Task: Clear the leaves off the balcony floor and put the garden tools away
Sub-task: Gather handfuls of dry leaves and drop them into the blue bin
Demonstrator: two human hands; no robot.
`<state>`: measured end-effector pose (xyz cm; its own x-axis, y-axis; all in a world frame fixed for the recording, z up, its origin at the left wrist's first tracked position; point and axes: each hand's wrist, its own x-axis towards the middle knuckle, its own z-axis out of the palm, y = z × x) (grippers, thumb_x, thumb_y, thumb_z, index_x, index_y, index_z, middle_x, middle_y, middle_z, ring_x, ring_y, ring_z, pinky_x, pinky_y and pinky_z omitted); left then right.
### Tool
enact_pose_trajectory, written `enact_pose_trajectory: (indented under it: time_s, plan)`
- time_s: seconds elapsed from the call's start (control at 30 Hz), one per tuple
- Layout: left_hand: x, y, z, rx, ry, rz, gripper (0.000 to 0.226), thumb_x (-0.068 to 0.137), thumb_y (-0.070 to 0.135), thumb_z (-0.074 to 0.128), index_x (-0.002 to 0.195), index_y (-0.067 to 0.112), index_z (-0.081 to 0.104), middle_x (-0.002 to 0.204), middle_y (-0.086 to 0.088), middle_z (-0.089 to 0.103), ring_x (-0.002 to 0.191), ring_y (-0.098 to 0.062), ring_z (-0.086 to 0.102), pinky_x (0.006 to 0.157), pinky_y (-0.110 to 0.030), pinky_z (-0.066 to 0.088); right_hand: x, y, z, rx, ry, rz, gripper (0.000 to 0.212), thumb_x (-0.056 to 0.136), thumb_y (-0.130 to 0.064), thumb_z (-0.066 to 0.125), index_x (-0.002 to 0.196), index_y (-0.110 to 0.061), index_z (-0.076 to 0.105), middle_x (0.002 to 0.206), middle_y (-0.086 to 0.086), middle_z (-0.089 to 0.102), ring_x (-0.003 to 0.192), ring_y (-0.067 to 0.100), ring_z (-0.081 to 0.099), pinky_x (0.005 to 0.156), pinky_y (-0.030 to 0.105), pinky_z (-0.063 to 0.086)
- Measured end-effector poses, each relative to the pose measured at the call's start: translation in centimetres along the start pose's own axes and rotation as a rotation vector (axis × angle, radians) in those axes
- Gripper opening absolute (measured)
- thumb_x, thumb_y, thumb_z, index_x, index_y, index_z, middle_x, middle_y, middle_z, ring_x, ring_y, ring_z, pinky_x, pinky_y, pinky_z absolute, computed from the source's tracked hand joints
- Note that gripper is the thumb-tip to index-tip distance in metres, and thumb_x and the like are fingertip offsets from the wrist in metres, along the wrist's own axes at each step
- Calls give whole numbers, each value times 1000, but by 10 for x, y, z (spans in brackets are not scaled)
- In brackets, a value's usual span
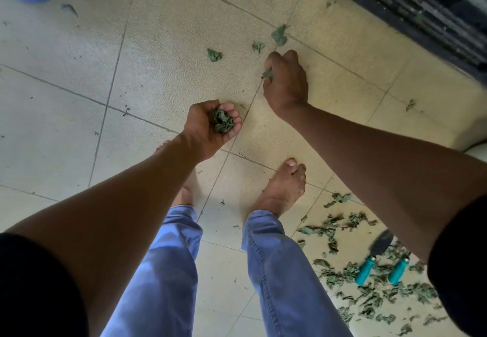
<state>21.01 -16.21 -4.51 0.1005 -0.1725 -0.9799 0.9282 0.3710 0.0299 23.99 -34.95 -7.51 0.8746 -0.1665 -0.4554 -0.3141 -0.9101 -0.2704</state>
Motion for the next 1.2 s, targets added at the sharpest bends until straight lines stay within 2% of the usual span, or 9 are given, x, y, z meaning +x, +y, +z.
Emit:
enact_pose_trajectory:
  time_s: [0.07, 0.2, 0.3, 0.4, 0.47, 0.57, 0.8, 1.03, 1.2]
  plan:
    - [-3, 2, 0, -8, 3, 3, 46, 106, 28, 39, 80, 9, 70, 80, -9, 68, 76, -23, 68, 79, -33, 58, -2, -3, 1, 57, -15, 4, 13, 90, -5, 64, 101, -13, 64, 107, 11, 61, 93, 25, 63, 69, 31, 48]
    - [-5, 6, 0, -29, 11, 10, 47, 107, 32, 36, 87, 8, 71, 83, -9, 69, 77, -23, 68, 83, -34, 58, -25, -28, -10, 441, -8, 4, 11, 82, -4, 72, 87, -12, 67, 75, -8, 65, 68, 6, 63, 66, 36, 59]
    - [-7, 11, 1, 2, 4, 29, 46, 107, 28, 34, 92, 7, 72, 86, -9, 73, 75, -20, 72, 72, -30, 60, -53, -54, -22, 493, -10, -206, 10, 83, -8, 73, 89, -13, 66, 81, -2, 65, 70, 12, 64, 61, 39, 58]
    - [-7, 17, 4, 25, -45, 64, 62, 105, 19, 30, 58, 12, 70, 61, -4, 66, 54, -13, 66, 52, -19, 52, -73, -67, -22, 349, -34, -346, 8, 85, -17, 69, 91, -15, 64, 90, 2, 61, 72, 18, 62, 60, 37, 55]
    - [-5, 21, 5, 11, -69, 66, 63, 105, 20, 31, 53, 14, 68, 61, -3, 65, 57, -13, 66, 56, -21, 52, -71, -68, -22, 288, 19, -365, 9, 86, -23, 67, 92, -16, 65, 93, 1, 60, 70, 17, 60, 56, 32, 50]
    - [1, 28, 0, -83, -42, 47, 48, 105, 25, 36, 76, 8, 70, 80, -8, 68, 77, -19, 67, 77, -30, 60, -44, -56, -19, 244, 167, -298, 14, 87, -13, 70, 101, -14, 68, 101, 4, 63, 76, 16, 62, 54, 29, 52]
    - [8, 29, -10, -113, -4, 22, 39, 104, 28, 41, 88, 9, 70, 82, -11, 68, 75, -22, 68, 78, -34, 59, 24, -23, -4, 194, 209, -65, 36, 87, -3, 74, 122, -11, 68, 124, 12, 60, 105, 22, 66, 89, 31, 59]
    - [8, 32, -5, -113, -1, -3, 38, 104, 28, 42, 86, 8, 69, 79, -11, 68, 72, -22, 68, 79, -34, 59, 42, -18, 4, 200, 173, -66, 15, 87, 0, 68, 89, -14, 68, 94, 5, 67, 85, 14, 60, 82, 34, 58]
    - [9, 40, -1, -106, -10, 7, 38, 104, 29, 42, 87, 10, 69, 82, -10, 68, 75, -21, 68, 79, -33, 59, 14, -33, -9, 449, 179, -73, 10, 83, -1, 71, 88, -10, 72, 80, 0, 71, 69, 9, 68, 62, 35, 61]
